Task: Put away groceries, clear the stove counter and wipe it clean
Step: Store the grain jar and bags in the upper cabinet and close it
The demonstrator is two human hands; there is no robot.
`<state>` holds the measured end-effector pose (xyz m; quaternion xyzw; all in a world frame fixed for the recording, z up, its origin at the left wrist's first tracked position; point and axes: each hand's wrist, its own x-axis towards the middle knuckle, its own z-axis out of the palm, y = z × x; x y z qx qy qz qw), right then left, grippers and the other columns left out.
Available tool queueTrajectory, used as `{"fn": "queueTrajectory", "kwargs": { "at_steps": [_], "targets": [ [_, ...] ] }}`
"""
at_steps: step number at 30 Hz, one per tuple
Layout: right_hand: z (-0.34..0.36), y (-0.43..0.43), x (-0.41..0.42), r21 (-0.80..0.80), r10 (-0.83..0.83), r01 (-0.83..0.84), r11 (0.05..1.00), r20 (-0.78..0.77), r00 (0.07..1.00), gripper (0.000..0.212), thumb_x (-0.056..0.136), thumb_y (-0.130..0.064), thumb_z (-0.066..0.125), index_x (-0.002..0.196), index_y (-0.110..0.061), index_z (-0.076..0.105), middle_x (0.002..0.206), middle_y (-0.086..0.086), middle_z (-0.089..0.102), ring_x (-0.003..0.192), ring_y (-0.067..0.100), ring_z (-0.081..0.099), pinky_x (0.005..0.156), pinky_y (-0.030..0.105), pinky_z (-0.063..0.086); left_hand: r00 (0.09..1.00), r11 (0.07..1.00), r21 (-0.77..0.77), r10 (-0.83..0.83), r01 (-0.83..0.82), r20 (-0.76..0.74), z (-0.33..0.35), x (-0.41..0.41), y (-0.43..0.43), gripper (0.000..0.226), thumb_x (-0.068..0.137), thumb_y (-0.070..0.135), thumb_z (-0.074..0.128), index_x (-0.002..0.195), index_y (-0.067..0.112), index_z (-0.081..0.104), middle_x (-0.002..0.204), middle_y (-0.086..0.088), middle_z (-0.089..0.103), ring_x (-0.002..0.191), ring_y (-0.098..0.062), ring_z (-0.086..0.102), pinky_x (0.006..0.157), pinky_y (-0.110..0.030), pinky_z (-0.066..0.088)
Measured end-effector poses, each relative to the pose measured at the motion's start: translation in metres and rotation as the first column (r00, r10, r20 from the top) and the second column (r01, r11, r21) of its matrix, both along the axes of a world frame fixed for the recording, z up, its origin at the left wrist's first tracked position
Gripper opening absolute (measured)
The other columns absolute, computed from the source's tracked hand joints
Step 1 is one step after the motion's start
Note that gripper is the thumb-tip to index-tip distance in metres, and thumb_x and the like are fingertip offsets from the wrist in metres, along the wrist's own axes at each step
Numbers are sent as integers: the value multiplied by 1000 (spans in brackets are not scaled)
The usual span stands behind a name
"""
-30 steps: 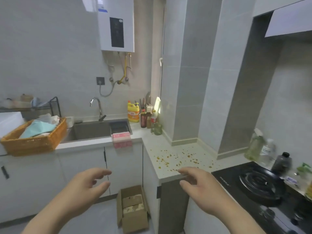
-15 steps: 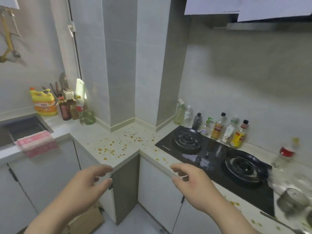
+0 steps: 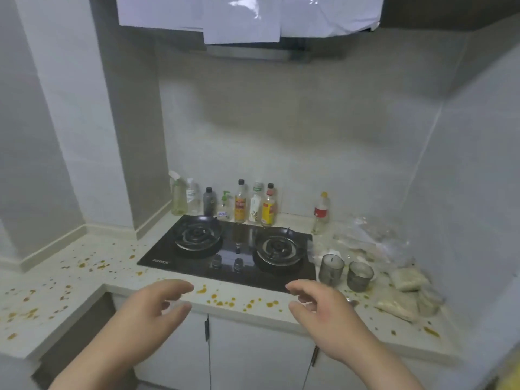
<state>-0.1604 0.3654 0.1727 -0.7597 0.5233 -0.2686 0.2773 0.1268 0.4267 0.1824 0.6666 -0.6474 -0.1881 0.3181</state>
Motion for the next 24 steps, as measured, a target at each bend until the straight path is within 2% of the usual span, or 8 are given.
{"fn": "queueTrajectory", "kwargs": {
  "at_steps": [3,6,9,13,16,19,24],
  "targets": [
    [3,3,-46,5,-59,59,998,48,997,26,92,-29,58,108,-49,54,111,-32,56,105,-13,53,94,13,43,998,998,-16,-63,63,15,7,-43,-17,26,88,28,60,97,51,52,108,27,58,101,7,55,78,-6,40],
    [5,6,-89,10,-120,120,993,94,988,30,91,-25,60,94,-54,51,108,-29,59,103,-13,54,94,15,45,992,993,-20,-119,120,36,9,-82,-30,27,88,28,61,94,52,53,108,26,60,100,4,57,82,-10,43],
    [5,9,-127,4,-157,158,987,99,983,30,90,-26,60,94,-54,52,106,-26,61,101,-12,55,91,15,46,990,991,-9,-137,137,28,10,-116,-37,24,86,32,62,93,54,55,108,24,61,99,2,59,87,-20,47],
    [3,11,-174,-5,-188,190,982,124,974,26,91,-27,59,102,-49,53,106,-26,60,99,-16,52,82,6,42,983,983,-24,-180,180,24,15,-160,-44,26,87,30,62,95,54,54,106,25,62,101,3,59,89,-22,48],
    [-1,11,-203,-7,-216,218,976,123,969,27,91,-29,60,95,-54,51,107,-25,60,101,-9,55,87,13,45,980,979,-31,-200,201,21,16,-191,-49,26,87,29,63,96,52,55,105,22,63,102,3,59,90,-25,49],
    [-6,11,-228,-5,-234,236,972,119,965,30,90,-27,61,94,-55,50,108,-22,61,102,-2,56,93,21,48,975,975,-18,-220,221,24,12,-217,-52,27,87,29,62,95,54,53,105,22,62,100,4,58,89,-20,47],
    [-13,8,-260,5,-245,246,969,126,961,32,91,-24,60,94,-54,51,109,-22,61,103,-1,56,92,21,48,965,965,-21,-262,262,18,4,-251,-59,29,88,27,61,93,53,51,102,30,58,97,12,55,75,-5,42]
  ]
}}
